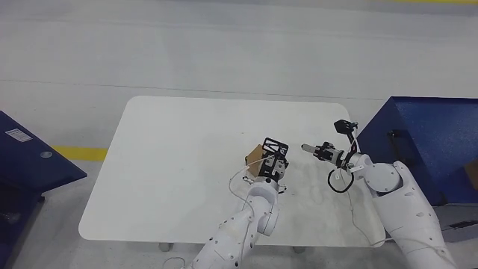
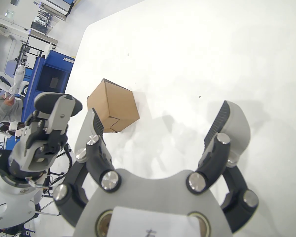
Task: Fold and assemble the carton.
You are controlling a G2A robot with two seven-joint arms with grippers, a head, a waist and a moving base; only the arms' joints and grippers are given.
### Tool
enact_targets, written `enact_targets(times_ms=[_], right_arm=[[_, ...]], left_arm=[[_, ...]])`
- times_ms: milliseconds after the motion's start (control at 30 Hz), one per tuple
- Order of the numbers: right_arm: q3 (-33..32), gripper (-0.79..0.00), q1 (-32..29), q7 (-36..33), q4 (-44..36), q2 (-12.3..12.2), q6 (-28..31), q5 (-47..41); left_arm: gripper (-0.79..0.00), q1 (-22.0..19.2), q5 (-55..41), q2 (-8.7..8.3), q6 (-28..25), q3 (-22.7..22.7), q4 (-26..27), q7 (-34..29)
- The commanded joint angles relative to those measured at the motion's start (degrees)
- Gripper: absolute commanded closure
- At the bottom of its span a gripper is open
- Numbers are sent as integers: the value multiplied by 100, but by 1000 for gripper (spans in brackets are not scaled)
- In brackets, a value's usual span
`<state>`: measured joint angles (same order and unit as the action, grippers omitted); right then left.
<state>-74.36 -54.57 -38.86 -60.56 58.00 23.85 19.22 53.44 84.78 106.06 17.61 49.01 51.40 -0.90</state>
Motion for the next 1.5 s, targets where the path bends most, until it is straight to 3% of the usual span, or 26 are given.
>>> enact_targets(times_ms=[0, 100, 300, 533, 767, 1033, 1267, 1467], right_arm=[[0, -785, 0, 0, 0, 0, 0, 0], [0, -785, 0, 0, 0, 0, 0, 0], [0, -785, 0, 0, 0, 0, 0, 0], [0, -785, 0, 0, 0, 0, 0, 0], [0, -785, 0, 0, 0, 0, 0, 0], [0, -785, 0, 0, 0, 0, 0, 0], [0, -785, 0, 0, 0, 0, 0, 0], [0, -785, 0, 0, 0, 0, 0, 0]], left_arm=[[0, -94, -54, 18, -95, 9, -210, -285], [0, -157, -115, 57, -62, 0, -277, -166], [0, 20, 3, 69, 124, -23, 89, 388], [0, -82, -49, 90, 23, 35, -317, -196], [0, 34, 24, 100, 238, 44, 61, 406], [0, -87, -37, 83, 78, 191, -369, -295], [0, 4, 29, 102, 236, 190, -22, 331], [0, -42, -9, 82, 139, 309, -282, -151]])
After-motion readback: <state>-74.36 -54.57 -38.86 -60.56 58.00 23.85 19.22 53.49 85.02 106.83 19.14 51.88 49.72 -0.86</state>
